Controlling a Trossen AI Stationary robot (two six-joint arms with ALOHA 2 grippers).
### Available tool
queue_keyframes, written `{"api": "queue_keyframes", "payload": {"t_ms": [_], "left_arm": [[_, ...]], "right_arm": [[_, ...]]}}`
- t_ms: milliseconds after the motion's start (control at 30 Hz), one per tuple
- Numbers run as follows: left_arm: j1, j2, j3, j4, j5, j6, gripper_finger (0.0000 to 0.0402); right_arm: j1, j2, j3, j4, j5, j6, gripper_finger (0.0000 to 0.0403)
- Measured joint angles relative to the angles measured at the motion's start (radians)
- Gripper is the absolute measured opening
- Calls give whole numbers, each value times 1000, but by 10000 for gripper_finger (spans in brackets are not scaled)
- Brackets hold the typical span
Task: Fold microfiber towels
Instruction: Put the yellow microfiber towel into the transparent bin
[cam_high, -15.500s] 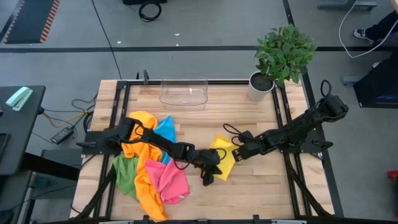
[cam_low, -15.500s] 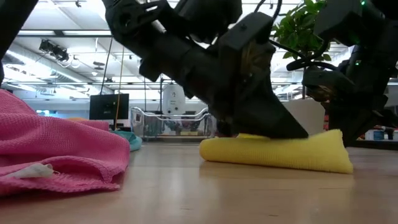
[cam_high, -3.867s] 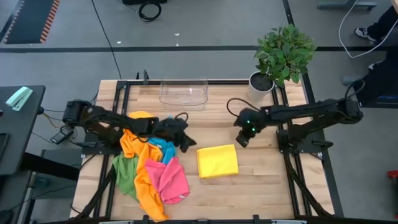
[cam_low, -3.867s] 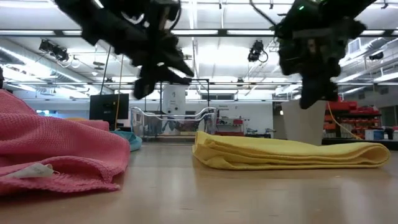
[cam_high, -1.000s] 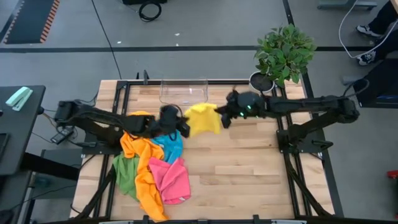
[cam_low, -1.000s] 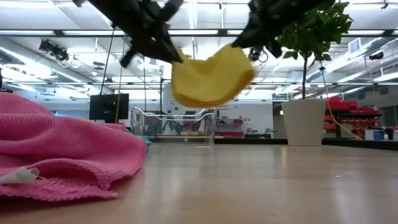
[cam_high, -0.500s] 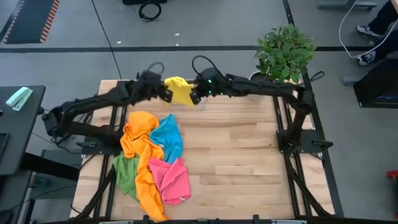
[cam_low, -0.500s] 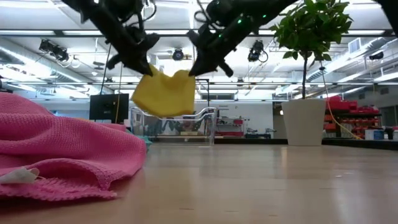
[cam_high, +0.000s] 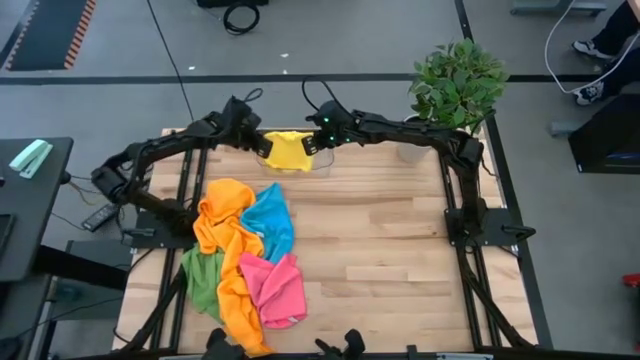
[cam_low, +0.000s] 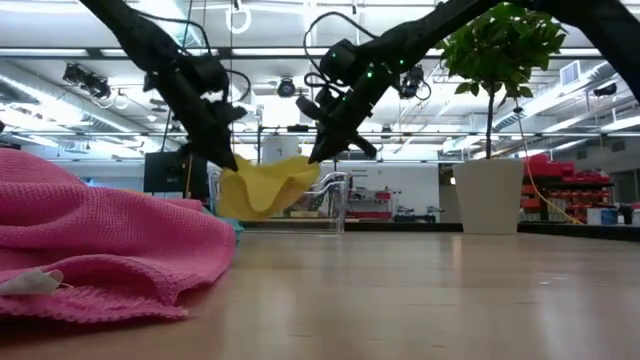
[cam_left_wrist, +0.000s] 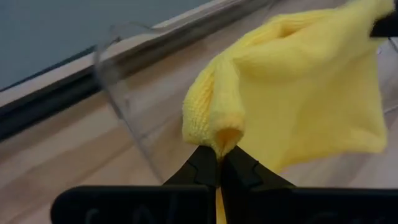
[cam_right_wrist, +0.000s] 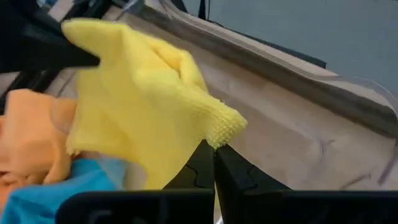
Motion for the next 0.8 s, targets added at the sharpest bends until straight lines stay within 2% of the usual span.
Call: {"api": "queue_keyframes", "payload": {"t_ms": [233, 400, 533, 800], "left_arm": [[-25, 110, 2, 69, 3, 3, 15], [-33, 131, 3, 93, 0, 2, 15], [-32, 131, 1, 130, -1, -16, 23], [-25, 122, 15, 148, -7, -51, 94]], "right_arm": [[-36, 16, -1, -31, -7, -8, 4], [-47, 34, -1, -37, -26, -19, 10], [-45, 34, -1, -31, -4, -38, 39], [-67, 23, 0, -36, -1, -35, 129]]}}
